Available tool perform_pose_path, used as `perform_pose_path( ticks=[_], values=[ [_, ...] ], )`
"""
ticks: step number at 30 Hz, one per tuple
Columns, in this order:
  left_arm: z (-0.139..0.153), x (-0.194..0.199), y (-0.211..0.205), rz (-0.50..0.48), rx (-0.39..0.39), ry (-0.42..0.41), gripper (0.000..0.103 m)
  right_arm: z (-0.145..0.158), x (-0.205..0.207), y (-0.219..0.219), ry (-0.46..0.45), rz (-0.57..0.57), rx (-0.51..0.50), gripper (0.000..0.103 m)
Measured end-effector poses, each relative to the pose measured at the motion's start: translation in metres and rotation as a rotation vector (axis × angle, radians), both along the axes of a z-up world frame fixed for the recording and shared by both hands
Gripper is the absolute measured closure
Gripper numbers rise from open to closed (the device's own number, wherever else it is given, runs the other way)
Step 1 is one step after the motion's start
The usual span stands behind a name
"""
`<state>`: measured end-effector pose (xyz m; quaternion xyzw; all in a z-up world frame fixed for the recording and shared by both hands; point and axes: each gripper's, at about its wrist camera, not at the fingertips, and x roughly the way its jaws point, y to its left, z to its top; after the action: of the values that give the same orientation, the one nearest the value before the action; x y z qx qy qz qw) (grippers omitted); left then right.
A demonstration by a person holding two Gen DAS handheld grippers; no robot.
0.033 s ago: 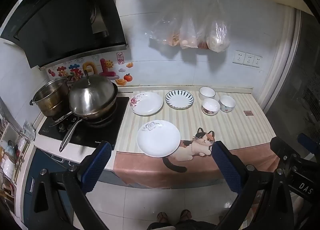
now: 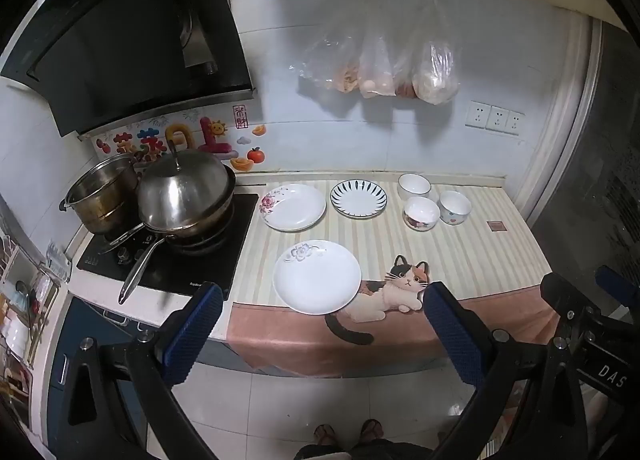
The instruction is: Organize plates and bowls
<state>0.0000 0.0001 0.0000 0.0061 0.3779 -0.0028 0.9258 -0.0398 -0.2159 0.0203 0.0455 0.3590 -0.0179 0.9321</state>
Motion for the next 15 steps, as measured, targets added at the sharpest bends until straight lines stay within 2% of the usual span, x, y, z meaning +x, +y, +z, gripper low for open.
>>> perform_pose_path(
  ticks=[15],
  values=[
    [0.0002,0.0005,0.0004,0.002,0.002,-0.004,0.0,0.0009,-0.0021,-0.0005,-0.006,-0.005,-0.014,0.0]
  ],
)
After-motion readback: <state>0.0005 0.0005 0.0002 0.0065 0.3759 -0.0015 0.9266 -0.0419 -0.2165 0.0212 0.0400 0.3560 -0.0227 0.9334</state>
